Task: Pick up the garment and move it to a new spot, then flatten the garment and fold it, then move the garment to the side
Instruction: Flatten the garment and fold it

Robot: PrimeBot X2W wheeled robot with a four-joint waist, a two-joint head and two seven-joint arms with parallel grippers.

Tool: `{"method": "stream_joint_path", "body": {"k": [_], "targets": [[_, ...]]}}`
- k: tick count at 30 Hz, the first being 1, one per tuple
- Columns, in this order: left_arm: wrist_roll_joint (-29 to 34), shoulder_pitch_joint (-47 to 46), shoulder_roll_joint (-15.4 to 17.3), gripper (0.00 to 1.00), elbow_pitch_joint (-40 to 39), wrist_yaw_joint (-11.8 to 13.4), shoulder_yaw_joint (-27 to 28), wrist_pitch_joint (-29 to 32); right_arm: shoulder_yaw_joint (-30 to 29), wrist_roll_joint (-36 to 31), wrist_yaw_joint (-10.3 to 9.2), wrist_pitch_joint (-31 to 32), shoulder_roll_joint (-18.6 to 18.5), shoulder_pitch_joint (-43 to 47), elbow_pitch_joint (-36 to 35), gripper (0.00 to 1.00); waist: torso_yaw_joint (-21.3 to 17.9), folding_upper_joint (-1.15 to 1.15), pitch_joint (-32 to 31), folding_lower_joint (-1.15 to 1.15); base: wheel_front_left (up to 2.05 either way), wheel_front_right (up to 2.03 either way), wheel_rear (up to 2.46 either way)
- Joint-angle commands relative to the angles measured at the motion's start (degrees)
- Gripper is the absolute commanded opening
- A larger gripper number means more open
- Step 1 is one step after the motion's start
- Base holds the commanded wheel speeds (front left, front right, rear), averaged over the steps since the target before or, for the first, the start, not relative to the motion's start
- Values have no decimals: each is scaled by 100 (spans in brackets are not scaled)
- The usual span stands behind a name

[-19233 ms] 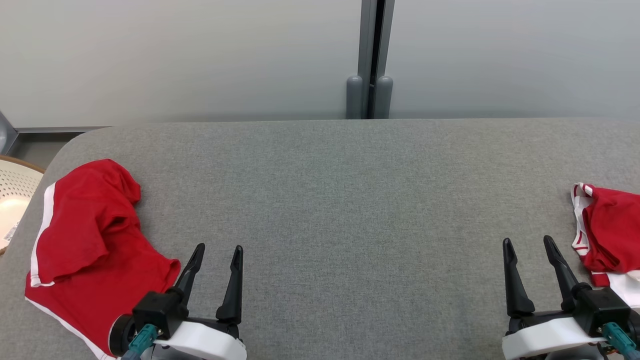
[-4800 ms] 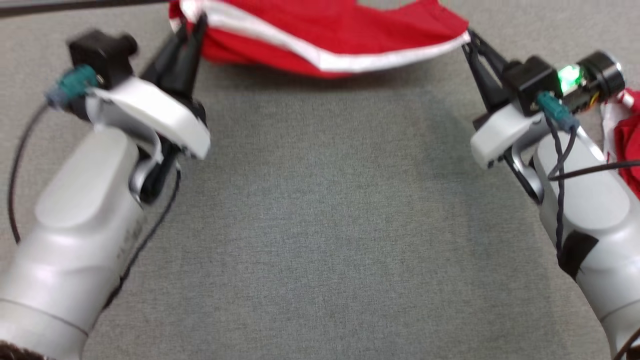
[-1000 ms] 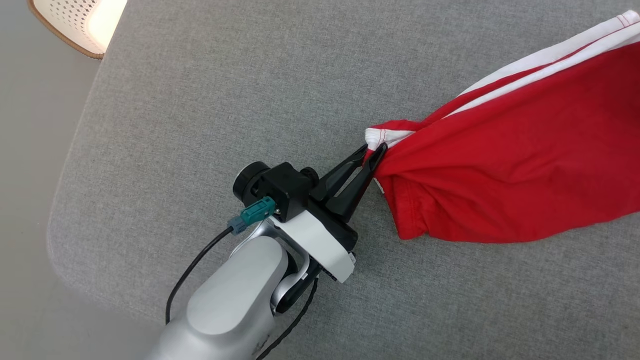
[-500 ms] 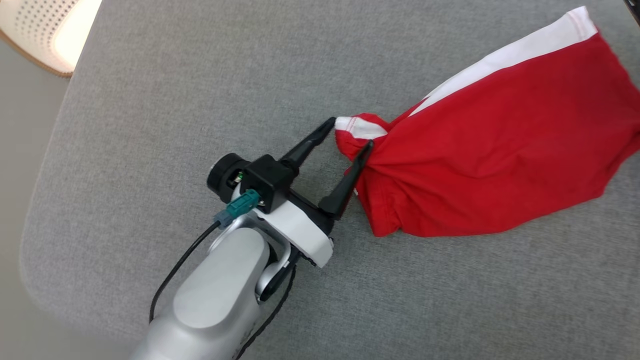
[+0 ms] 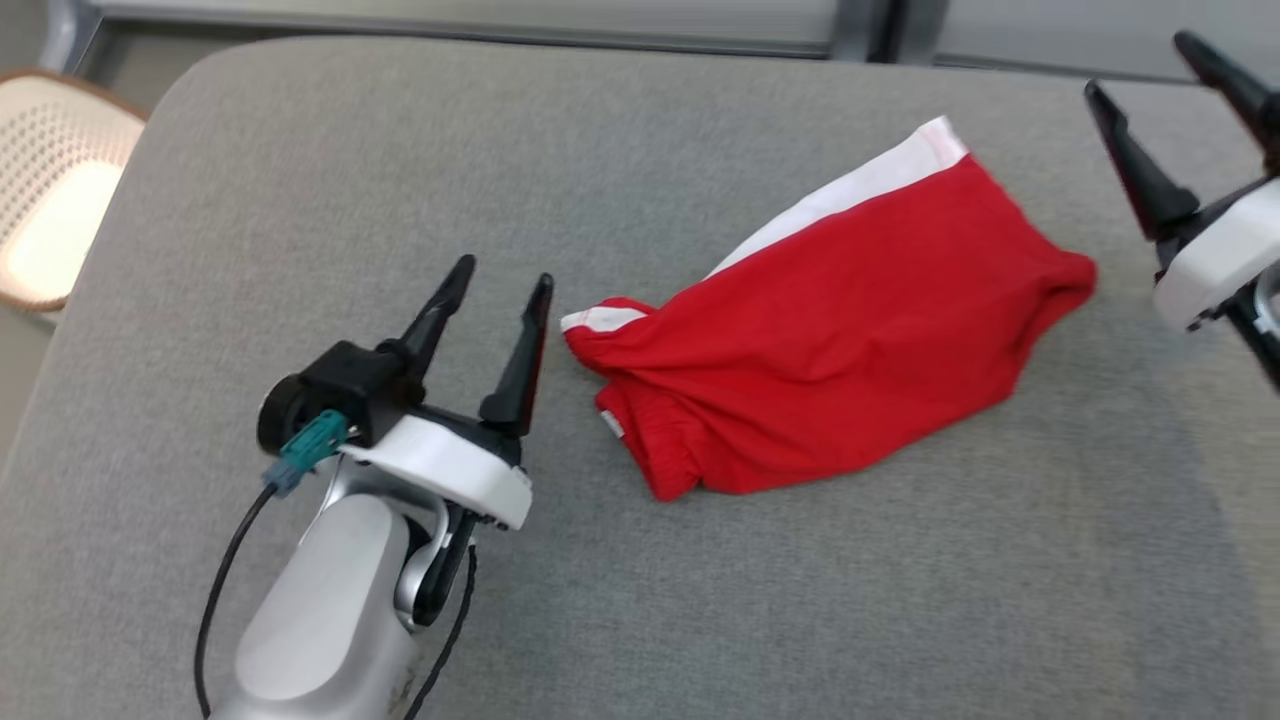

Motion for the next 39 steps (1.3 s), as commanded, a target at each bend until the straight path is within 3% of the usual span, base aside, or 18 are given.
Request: {"method": "stream_joint_path", "body": {"k": [1,5,10,11,20,25,32,39], "targets": [[31,128,29,100,-61,45,161,-8,-258,-57,-13,-49,125,293,-71,100,-336,0,-363,0,0,0,0],[87,408,-2,100,-291,69,585,-8,-1278,-389,-13,-53,495,1196,-561,100,-577,0,-611,0,0,0,0],[392,834,-45,100,-748,117,998,-7,-2346,-1361,-13,-53,1004,2407,-1188,100,-813,0,-825,0,0,0,0],[392,834,-45,100,-748,117,998,-7,-2346,-1361,-13,-53,1004,2407,-1188,100,-813,0,-825,0,0,0,0],[667,1678,-153,100,-1348,57,1386,-8,-4039,-2783,-12,-54,2226,4173,-2149,100,-1049,0,-1006,0,0,0,0],[664,2062,-161,100,-1418,178,1277,-8,-4428,-3246,-13,-55,2699,4691,-2434,100,-1089,0,-1026,0,0,0,0],[651,2224,-156,100,-1513,284,1133,-8,-4757,-3542,-13,-55,2973,5001,-2444,100,-1004,0,-999,0,0,0,0],[616,2010,-158,100,-1495,294,1012,-9,-4900,-2993,-13,57,3166,4784,-2089,100,-812,0,-850,0,0,0,0]]}}
